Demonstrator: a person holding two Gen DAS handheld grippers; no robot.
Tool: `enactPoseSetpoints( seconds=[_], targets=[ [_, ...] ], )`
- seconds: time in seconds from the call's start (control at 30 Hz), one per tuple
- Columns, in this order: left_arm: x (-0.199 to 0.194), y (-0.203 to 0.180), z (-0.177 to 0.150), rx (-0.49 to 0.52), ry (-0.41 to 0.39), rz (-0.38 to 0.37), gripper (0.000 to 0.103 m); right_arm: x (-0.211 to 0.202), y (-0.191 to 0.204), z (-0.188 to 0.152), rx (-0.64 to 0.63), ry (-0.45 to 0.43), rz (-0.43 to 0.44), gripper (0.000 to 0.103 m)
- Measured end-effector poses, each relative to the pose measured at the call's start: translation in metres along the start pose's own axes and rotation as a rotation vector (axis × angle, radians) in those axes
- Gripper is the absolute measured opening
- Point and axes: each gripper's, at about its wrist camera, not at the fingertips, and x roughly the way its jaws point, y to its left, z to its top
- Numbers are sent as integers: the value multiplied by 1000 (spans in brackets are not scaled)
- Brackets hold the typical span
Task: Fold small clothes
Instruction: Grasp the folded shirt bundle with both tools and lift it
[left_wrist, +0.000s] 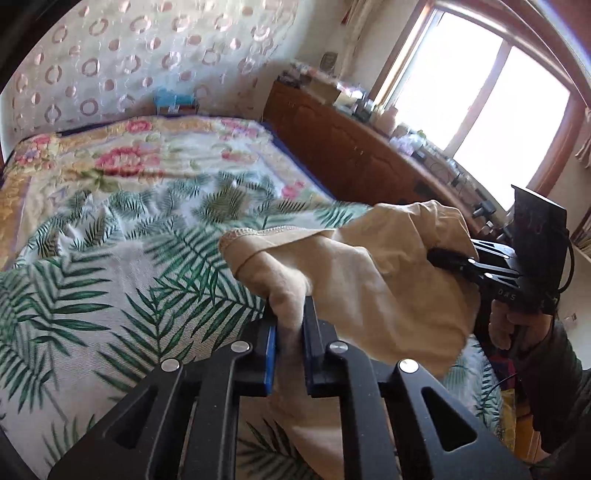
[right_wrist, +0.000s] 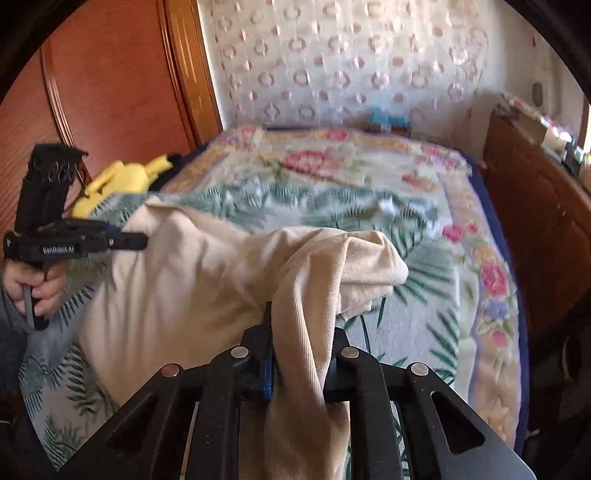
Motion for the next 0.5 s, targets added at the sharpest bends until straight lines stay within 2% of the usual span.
enactPoseSetpoints(
  seconds=[0.1, 0.23, 0.33, 0.5],
  targets=[
    [-43, -4, 0, -3, -93, 7, 12, -20, 18, 18, -52, -73, -2, 16],
    [-101, 8, -6, -6, -214, 107, 12, -24, 48, 49, -134, -130, 23, 16],
    [-139, 32, -15, -56, -276, 158, 12, -13, 79, 79, -202, -158, 66, 16],
    [-191, 75, -47, -146, -351, 283, 12, 23, 145, 123, -350, -169, 159, 16]
  ],
)
